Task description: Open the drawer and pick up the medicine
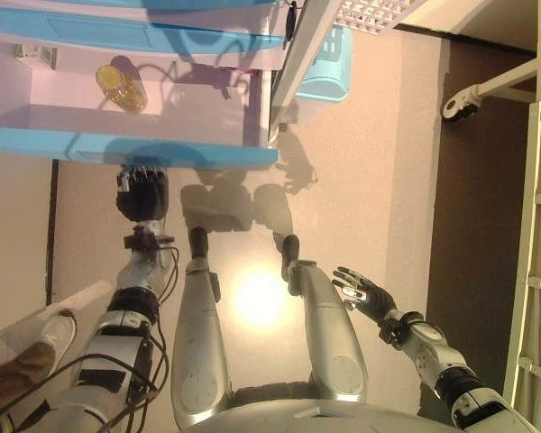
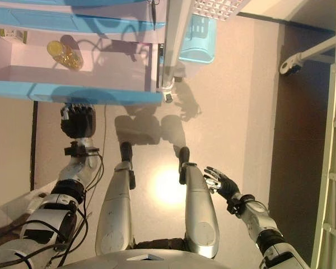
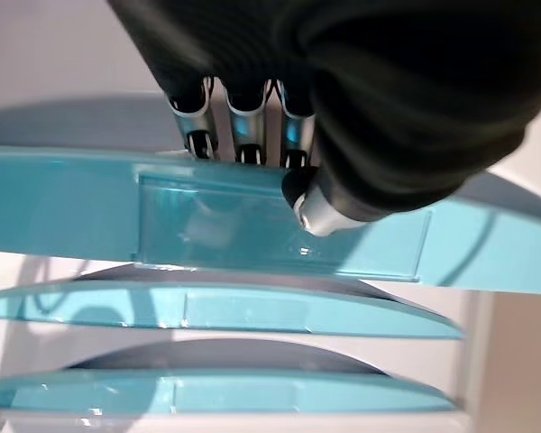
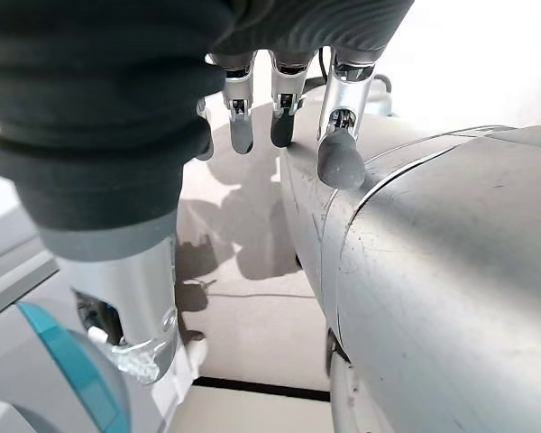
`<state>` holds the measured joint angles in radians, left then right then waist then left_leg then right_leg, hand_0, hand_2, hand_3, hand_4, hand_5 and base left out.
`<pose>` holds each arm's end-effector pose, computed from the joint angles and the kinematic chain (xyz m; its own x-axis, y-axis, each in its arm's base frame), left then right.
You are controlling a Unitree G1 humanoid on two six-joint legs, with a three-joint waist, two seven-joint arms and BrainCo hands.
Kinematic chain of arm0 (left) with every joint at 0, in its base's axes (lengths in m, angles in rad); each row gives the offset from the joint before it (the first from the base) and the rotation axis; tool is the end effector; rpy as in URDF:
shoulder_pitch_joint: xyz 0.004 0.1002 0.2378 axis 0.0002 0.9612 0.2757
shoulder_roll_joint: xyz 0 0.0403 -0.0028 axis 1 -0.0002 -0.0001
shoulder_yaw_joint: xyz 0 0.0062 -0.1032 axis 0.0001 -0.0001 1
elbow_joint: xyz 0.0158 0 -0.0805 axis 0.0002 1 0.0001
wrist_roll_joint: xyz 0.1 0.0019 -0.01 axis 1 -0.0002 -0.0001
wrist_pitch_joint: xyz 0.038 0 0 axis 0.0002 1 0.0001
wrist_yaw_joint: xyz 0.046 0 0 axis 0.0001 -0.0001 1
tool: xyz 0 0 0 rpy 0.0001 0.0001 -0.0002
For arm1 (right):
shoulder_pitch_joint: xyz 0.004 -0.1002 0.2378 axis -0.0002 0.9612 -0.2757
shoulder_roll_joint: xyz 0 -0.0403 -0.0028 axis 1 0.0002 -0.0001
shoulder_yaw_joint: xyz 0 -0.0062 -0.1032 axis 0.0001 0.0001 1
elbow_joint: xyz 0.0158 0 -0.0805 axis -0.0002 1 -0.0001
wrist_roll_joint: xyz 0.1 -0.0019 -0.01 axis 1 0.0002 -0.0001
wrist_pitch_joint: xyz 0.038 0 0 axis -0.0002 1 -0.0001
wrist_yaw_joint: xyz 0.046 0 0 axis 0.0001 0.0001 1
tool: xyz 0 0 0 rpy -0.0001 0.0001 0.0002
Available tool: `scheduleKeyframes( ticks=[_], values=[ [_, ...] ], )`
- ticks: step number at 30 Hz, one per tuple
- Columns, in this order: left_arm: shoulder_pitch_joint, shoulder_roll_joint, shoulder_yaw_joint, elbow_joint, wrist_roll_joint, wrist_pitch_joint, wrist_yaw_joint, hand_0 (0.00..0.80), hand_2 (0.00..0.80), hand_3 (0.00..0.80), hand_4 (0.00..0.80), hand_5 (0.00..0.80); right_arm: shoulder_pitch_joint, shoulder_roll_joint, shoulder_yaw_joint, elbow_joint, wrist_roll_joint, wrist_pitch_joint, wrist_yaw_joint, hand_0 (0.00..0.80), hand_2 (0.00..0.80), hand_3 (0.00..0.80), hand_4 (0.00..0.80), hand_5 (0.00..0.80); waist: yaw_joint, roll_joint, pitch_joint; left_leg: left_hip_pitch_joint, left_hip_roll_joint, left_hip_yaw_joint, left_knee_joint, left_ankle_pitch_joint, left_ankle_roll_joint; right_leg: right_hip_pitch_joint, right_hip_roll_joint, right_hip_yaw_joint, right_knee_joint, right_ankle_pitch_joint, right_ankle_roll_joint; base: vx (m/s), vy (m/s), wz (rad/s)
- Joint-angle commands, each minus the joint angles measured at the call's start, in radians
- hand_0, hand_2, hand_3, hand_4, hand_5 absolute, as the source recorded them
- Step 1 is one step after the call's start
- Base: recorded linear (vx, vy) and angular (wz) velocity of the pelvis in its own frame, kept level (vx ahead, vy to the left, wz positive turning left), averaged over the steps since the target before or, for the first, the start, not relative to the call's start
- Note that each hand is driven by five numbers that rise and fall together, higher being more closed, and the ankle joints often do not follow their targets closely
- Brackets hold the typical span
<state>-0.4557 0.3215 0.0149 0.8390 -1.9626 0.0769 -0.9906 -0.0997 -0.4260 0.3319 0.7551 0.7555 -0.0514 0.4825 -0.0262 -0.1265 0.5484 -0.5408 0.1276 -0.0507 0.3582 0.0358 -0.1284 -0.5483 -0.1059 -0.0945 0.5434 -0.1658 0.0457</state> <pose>0.2722 0.2244 0.0168 0.7928 0.1299 0.5955 0.6011 -0.0057 -0.7991 0.1737 -0.2327 -0.0533 0.7759 0.4026 -0.4857 -0.2157 0.8928 0.3954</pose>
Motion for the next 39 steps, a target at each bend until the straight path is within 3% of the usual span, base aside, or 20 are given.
scheduleKeyframes(
  ticks=[1,14,15,19,20,21,39],
  values=[
    [0.154,-0.056,-0.037,0.020,0.028,0.033,-0.017,0.800,0.800,0.800,0.800,0.800,0.101,0.092,0.105,-0.125,-0.029,0.052,0.030,0.000,0.000,0.000,0.000,0.000,0.024,-0.036,-0.028,-0.034,-0.060,0.058,0.094,-0.091,0.116,0.025,0.050,-0.059,-0.077,0.075,-0.040,-0.018,-0.109,0.18],
    [0.411,-0.111,-0.017,0.141,0.020,0.160,0.047,0.800,0.800,0.800,0.800,0.800,0.151,0.131,0.093,-0.144,0.003,0.015,0.006,0.000,0.000,0.000,0.000,0.000,0.104,-0.044,-0.028,-0.036,-0.062,-0.010,0.056,-0.063,0.108,0.051,0.053,-0.154,-0.084,0.066,-0.055,0.001,-0.105,0.17],
    [0.424,-0.113,-0.019,0.147,0.013,0.162,0.057,0.800,0.800,0.800,0.800,0.800,0.160,0.133,0.095,-0.139,0.004,0.010,0.007,0.000,0.000,0.000,0.000,0.000,0.108,-0.044,-0.028,-0.018,-0.064,-0.016,0.065,-0.095,0.104,0.066,0.054,-0.147,-0.072,0.039,-0.046,0.079,-0.061,0.18],
    [0.443,-0.116,-0.014,0.182,0.012,0.168,0.111,0.800,0.800,0.800,0.800,0.800,0.162,0.145,0.090,-0.113,0.008,-0.012,0.011,0.000,0.000,0.000,0.000,0.000,0.120,-0.040,-0.028,-0.019,-0.071,-0.026,0.066,-0.097,0.104,0.070,0.048,-0.162,-0.071,0.039,-0.047,0.020,-0.025,0.17],
    [0.440,-0.117,-0.011,0.191,0.016,0.164,0.129,0.675,0.675,0.675,0.675,0.675,0.162,0.150,0.088,-0.107,0.007,-0.016,0.012,0.000,0.000,0.000,0.000,0.000,0.120,-0.040,-0.028,-0.019,-0.072,-0.027,0.067,-0.098,0.105,0.069,0.046,-0.164,-0.068,0.039,-0.046,0.002,0.009,0.09],
    [0.436,-0.115,-0.008,0.196,0.015,0.162,0.147,0.000,0.000,0.000,0.000,0.000,0.159,0.153,0.086,-0.099,0.006,-0.019,0.014,0.000,0.000,0.000,0.000,0.000,0.121,-0.040,-0.028,-0.020,-0.074,-0.029,0.070,-0.098,0.106,0.067,0.044,-0.164,-0.065,0.039,-0.046,-0.001,0.020,0.17],
    [0.325,-0.067,0.059,0.272,0.048,0.111,0.345,0.000,0.000,0.000,0.000,0.000,0.157,0.123,0.079,-0.069,-0.022,-0.016,0.048,0.000,0.000,0.000,0.000,0.000,0.090,-0.041,-0.028,-0.036,-0.079,-0.014,0.133,-0.121,0.106,0.034,0.032,-0.137,-0.007,0.028,-0.039,0.002,0.058,0.03]
  ],
)
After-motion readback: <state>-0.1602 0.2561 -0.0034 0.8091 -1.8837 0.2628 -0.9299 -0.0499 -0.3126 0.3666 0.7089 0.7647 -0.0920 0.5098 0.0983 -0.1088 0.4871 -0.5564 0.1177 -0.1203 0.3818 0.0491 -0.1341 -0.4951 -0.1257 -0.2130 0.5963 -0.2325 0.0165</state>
